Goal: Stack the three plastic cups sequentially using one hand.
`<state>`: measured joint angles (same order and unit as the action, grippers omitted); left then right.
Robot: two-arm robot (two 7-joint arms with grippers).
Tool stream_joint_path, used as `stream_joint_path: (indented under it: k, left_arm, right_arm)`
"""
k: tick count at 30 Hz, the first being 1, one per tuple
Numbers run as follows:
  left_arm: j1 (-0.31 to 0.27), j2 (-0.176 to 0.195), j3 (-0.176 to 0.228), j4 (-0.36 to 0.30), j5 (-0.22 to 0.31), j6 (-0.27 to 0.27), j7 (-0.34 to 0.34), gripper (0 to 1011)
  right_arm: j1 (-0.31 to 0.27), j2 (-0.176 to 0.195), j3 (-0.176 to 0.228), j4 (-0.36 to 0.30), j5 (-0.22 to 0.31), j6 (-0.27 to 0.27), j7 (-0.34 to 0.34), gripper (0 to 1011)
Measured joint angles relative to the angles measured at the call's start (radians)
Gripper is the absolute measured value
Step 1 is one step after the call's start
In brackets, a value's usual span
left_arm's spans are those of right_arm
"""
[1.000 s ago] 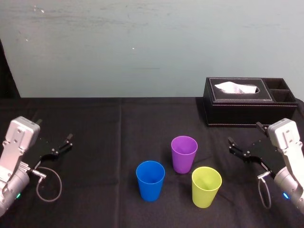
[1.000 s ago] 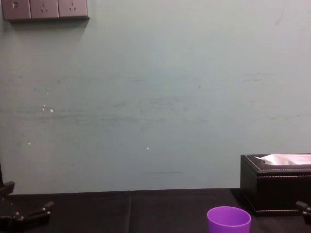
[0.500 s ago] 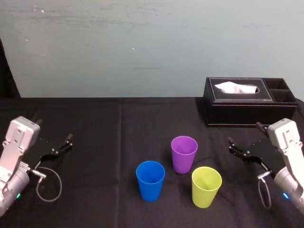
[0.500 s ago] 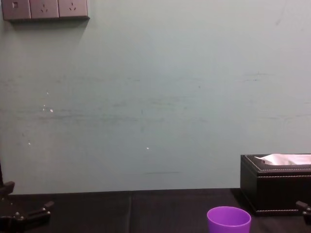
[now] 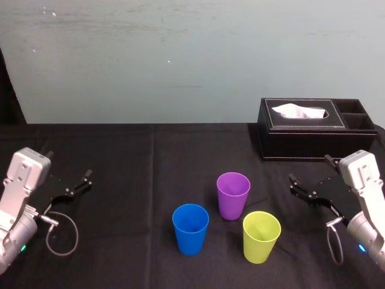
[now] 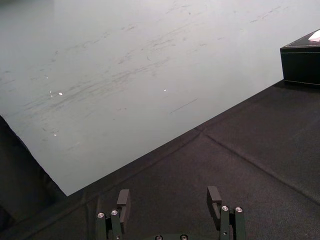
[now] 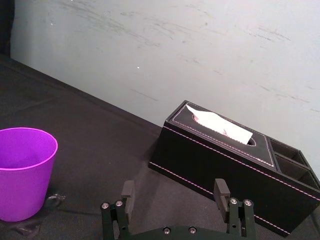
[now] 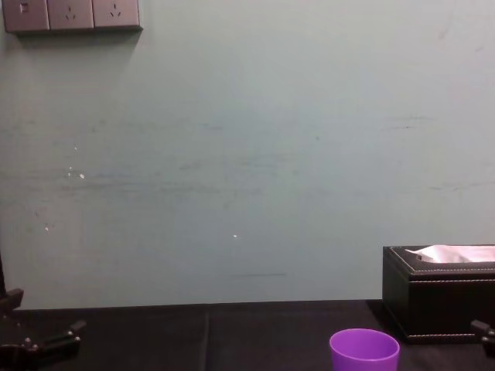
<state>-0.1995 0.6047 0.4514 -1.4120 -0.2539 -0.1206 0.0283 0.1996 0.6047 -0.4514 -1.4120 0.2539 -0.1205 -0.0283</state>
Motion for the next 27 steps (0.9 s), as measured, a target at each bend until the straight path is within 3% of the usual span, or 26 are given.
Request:
stream_joint_path:
  k: [15, 23, 27]
  left_arm:
    - [0.0, 0.0, 0.0, 0.0, 0.0, 0.0, 0.0, 1000]
    - [0.0, 0.0, 0.0, 0.0, 0.0, 0.0, 0.0, 1000]
    - [0.0, 0.0, 0.0, 0.0, 0.0, 0.0, 0.0, 1000]
  right_arm:
    - [-0.001, 0.0, 0.001, 0.0, 0.0, 0.0, 0.0, 1004]
    - [-0.021, 0.001, 0.04, -0.018, 0.007, -0.013, 0.022, 1004]
    - [-0.057, 0.016, 0.07, -0.069, 0.034, -0.004, 0.044, 1004]
